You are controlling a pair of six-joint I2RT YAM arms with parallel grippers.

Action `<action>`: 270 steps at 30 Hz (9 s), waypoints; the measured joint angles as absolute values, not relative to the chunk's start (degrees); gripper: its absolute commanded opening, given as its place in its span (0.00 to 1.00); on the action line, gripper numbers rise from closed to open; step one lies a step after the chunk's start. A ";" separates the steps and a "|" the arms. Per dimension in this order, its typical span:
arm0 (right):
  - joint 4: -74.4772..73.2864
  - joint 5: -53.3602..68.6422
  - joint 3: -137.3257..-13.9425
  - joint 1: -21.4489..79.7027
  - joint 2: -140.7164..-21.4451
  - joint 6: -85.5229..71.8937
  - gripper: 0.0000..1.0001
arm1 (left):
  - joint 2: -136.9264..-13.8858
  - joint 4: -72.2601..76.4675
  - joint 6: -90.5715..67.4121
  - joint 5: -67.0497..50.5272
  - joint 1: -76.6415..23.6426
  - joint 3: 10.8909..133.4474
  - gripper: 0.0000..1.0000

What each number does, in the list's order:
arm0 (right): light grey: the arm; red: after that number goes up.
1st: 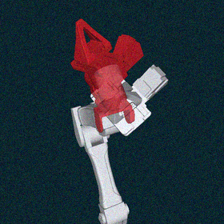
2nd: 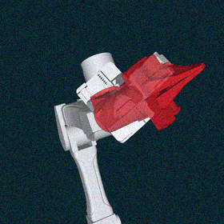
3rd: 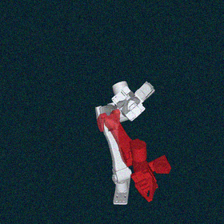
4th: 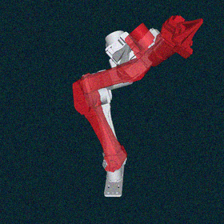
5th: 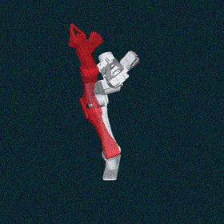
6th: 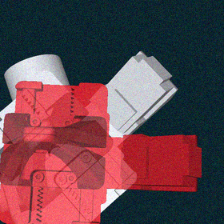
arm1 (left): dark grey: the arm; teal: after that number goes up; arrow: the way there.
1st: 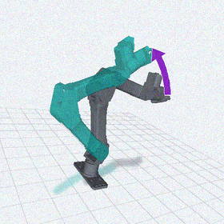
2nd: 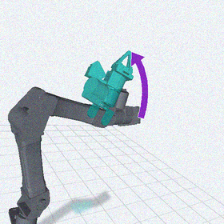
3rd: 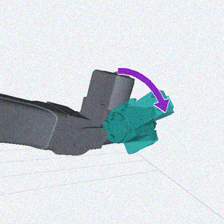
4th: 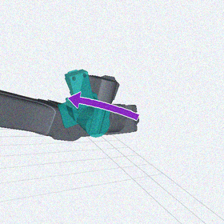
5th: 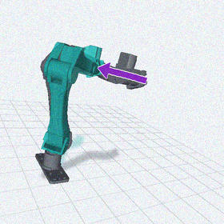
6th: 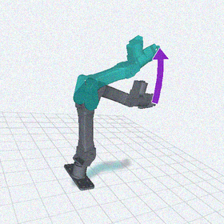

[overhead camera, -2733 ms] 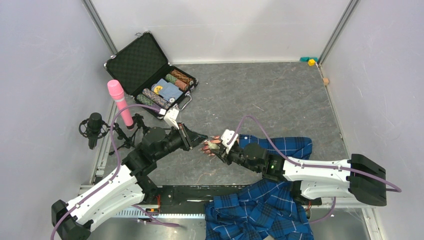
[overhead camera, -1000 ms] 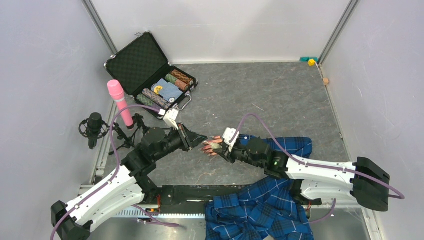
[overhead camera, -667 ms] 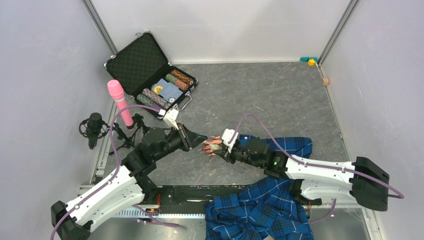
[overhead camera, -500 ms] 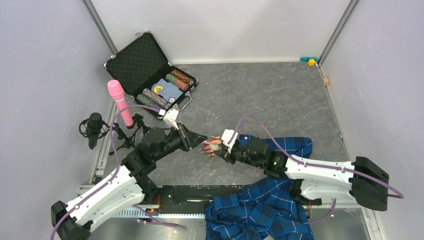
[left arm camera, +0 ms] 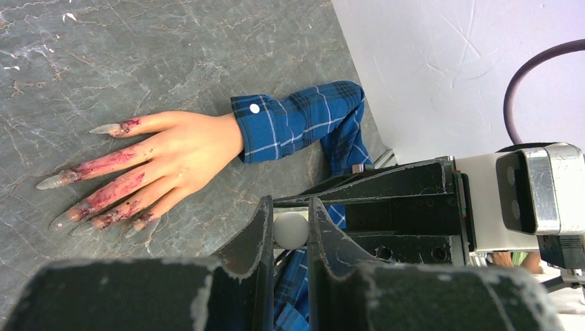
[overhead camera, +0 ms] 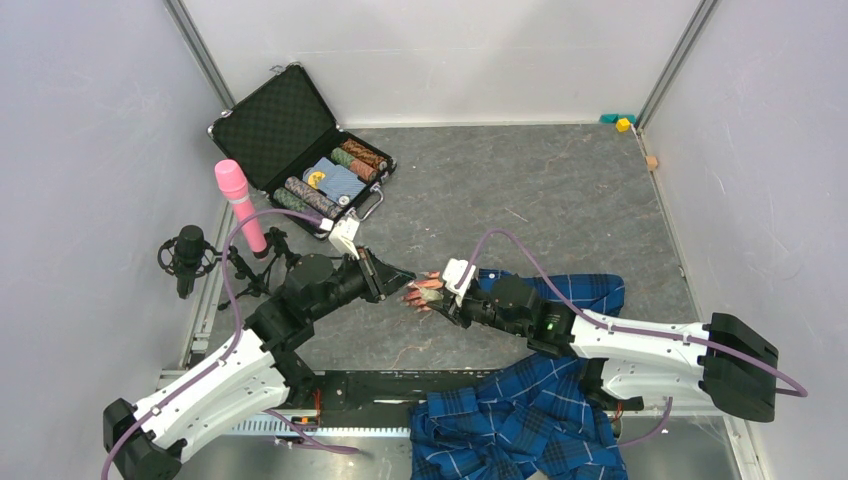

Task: Paint the nails
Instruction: Remove the nail polish from the nail polish bottle, then paint the nail polish on the nail.

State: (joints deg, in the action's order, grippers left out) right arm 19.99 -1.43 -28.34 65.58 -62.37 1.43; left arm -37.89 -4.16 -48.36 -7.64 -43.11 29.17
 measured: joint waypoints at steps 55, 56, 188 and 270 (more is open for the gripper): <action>19.90 -7.11 -25.34 66.04 -62.08 -1.08 0.00 | -33.98 -6.09 -48.42 3.62 -43.09 26.06 0.02; 19.53 -8.45 -24.77 65.80 -61.25 -1.61 0.00 | -34.02 -6.33 -48.47 4.78 -43.09 24.84 0.02; 21.76 -24.60 -16.23 62.33 -54.43 -8.97 0.00 | -59.44 28.32 -46.44 13.15 -42.11 5.48 0.02; 22.22 -24.53 -15.44 62.33 -53.08 -9.21 0.00 | -56.07 21.74 -45.67 14.48 -41.21 6.22 0.02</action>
